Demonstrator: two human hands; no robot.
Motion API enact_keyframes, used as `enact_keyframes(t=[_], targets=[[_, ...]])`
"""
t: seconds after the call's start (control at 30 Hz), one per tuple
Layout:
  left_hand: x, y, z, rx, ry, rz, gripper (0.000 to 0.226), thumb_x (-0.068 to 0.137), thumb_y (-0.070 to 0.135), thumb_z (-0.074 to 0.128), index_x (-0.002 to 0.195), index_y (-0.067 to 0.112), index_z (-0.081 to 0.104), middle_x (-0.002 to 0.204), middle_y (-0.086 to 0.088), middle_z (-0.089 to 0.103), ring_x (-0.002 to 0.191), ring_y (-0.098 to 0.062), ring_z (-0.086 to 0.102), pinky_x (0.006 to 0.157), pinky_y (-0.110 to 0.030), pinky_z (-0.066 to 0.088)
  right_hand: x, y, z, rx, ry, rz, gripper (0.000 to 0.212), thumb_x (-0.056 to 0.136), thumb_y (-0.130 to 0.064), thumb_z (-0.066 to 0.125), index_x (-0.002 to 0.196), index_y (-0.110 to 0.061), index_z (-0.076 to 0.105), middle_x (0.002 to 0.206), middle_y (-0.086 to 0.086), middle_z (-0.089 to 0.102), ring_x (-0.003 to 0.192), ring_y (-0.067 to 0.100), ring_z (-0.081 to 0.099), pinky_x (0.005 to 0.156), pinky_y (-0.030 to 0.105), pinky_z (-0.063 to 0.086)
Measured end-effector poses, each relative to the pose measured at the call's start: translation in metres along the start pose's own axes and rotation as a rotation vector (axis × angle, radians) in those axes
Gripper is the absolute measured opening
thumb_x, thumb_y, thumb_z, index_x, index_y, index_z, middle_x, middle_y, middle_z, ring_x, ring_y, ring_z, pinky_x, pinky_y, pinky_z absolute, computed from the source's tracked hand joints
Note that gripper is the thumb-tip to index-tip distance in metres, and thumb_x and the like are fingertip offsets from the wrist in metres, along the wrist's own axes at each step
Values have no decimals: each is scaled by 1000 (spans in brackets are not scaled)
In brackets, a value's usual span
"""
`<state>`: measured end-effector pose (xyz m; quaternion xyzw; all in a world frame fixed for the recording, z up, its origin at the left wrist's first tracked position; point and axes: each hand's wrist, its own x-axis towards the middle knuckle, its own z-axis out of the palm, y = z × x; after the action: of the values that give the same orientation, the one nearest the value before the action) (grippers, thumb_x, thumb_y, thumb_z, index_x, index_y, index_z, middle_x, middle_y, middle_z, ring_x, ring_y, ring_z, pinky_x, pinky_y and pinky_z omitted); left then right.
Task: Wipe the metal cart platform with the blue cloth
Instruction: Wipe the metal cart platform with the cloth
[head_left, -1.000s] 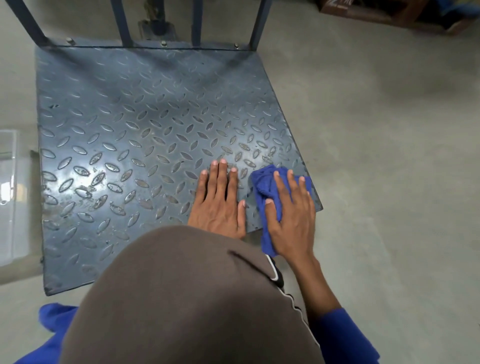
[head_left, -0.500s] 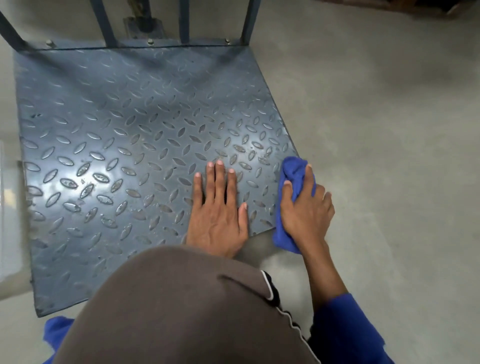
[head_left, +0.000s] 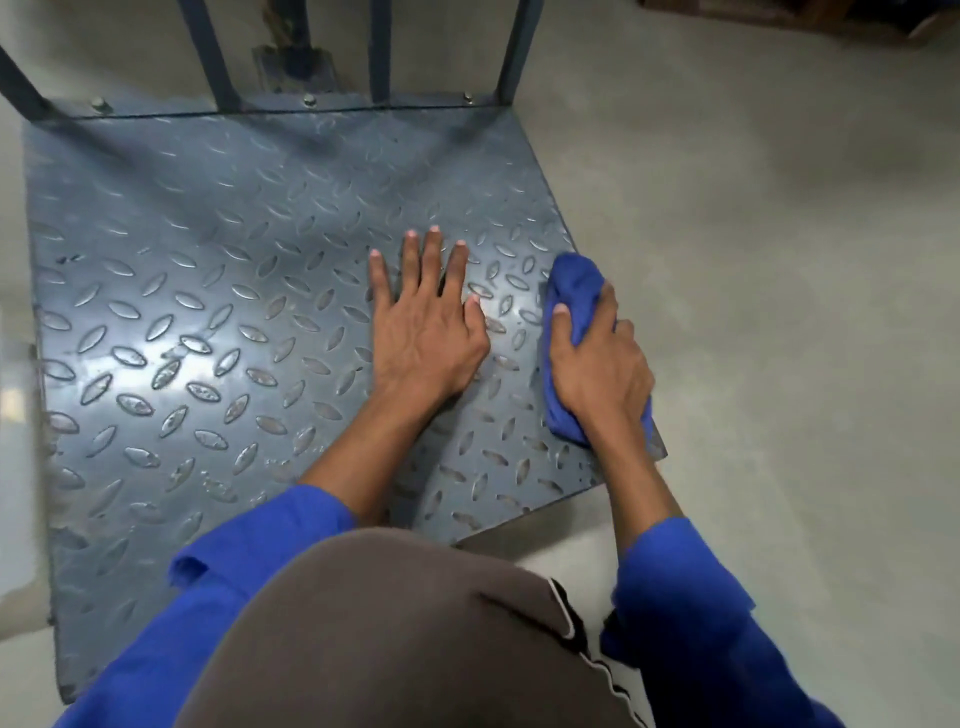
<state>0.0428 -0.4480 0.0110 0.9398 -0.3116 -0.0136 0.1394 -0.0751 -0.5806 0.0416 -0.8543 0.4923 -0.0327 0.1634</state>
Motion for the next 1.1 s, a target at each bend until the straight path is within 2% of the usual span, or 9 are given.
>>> enact_keyframes(t=[0.13,0.37,0.5,0.63,0.77,0.93,1.1], targets=[[20,1,4,15,-12,-15,69,110,49,13,174,22,9,182,-11,2,169,-31,-4,132,-65,-5,8,0,-1,-25,1,9,74,108,-65,33,171,-29,15,155,17,51,130,46,58,107,51,44],[53,10,2,27,-42,-30,68,110,50,14,174,26,8,182,-12,-2,168,-33,-7,131,-66,-7,138,-109,16,127,-68,-66,64,107,-62,31,156,-21,39,143,18,63,132,43,59,109,49,41],[69,0,-4,8,-68,-23,66,113,49,15,174,27,6,182,-7,-6,168,-27,-11,133,-60,-10,146,-123,20,153,-66,-93,71,106,-67,33,163,-26,31,150,18,58,137,44,56,112,49,41],[73,-3,-3,-4,-50,-32,66,113,50,14,174,27,4,182,-5,-6,168,-26,-11,133,-59,-10,94,-71,15,104,-61,-76,74,105,-71,31,169,-37,16,154,15,52,134,46,57,110,52,43],[74,-2,0,-5,-37,-40,67,112,49,13,174,26,2,182,-6,-7,168,-27,-12,133,-59,-10,56,-44,10,36,-25,-61,74,107,-70,28,170,-38,9,157,15,47,134,47,56,111,54,42],[76,-1,1,-2,-30,-37,66,113,47,14,174,25,3,182,-6,-6,168,-28,-12,133,-60,-9,114,-87,23,69,-16,-108,72,107,-68,28,169,-34,16,156,17,49,134,48,56,112,55,41],[76,-2,3,13,-28,-39,66,113,46,14,174,24,5,182,-6,-5,168,-28,-12,133,-60,-9,185,-150,37,208,-21,-161,67,106,-62,37,165,-31,30,151,20,55,136,47,55,111,51,43]])
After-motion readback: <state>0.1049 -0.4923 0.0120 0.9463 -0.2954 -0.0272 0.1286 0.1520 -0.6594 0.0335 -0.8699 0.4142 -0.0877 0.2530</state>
